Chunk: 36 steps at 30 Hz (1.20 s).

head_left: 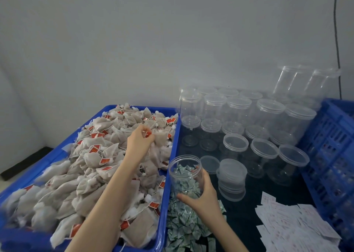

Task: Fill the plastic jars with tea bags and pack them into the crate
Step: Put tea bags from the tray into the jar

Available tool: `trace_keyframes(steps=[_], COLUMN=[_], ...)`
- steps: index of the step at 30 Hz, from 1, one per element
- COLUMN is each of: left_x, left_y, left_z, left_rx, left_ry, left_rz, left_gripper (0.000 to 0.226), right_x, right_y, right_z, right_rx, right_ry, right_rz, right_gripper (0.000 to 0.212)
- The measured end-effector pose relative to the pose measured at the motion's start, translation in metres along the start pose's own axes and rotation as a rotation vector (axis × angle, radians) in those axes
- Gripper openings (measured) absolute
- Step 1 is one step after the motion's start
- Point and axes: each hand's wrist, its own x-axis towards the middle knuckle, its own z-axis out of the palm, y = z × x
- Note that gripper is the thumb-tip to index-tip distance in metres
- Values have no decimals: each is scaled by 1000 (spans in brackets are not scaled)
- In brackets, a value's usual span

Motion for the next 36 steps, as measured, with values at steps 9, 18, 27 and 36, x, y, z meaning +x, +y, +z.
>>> trace_keyframes(steps=[9, 18, 27, 36], left_x=[-5, -10, 0, -10], left_y=[-25, -20, -1, -19], left_z=[14, 10, -8, 37], left_rx=[601, 953, 310, 642], left_ry=[-629, -887, -296, -682], left_rz=[-70, -73, 102, 169], left_gripper=[26, 23, 15, 51], right_x=[-3, -2, 3, 4], right_y=[0, -1, 0, 6], right_z=[0, 0, 0, 0], right_rx=[1, 2, 11, 23], right_ry=[-7, -12, -26, -13], right_rz=[0, -10, 10, 0], right_gripper=[94, 96, 105, 98])
